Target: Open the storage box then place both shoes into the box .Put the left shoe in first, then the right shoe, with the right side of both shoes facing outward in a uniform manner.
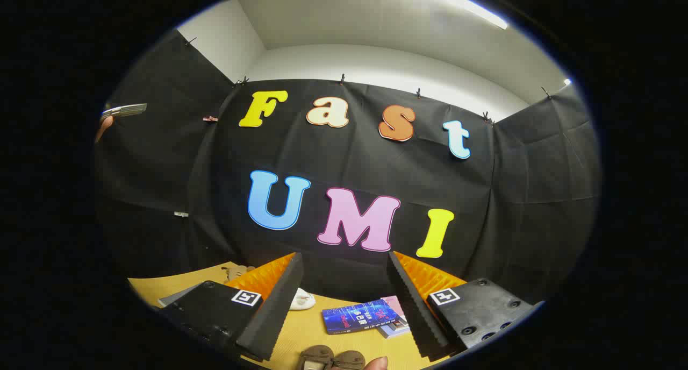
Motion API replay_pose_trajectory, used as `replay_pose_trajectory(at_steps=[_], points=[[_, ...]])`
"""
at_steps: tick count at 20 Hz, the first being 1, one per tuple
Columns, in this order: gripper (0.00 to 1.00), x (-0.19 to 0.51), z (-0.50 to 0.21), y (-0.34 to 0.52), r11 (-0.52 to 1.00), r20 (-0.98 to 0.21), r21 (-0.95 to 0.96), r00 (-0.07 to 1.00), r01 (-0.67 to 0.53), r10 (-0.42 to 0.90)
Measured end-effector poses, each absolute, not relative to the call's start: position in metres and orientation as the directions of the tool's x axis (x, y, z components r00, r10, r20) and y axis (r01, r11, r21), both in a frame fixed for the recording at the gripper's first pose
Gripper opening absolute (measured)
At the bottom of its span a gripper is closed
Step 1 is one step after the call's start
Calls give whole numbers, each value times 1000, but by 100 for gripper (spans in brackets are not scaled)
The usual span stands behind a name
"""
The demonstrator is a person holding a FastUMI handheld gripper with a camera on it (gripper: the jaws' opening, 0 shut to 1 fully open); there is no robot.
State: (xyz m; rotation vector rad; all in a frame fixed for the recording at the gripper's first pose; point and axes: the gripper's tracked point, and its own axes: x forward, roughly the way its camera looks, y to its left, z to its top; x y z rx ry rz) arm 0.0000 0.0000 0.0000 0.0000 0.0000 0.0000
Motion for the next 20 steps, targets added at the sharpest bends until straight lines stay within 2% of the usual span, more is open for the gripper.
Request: replay_pose_trajectory(at_steps=[10,20], points=[[97,0,-5,6,1000,-10,11,1000,-26,27],[97,5,-28,42,984,-40,85,986,-157,161]])
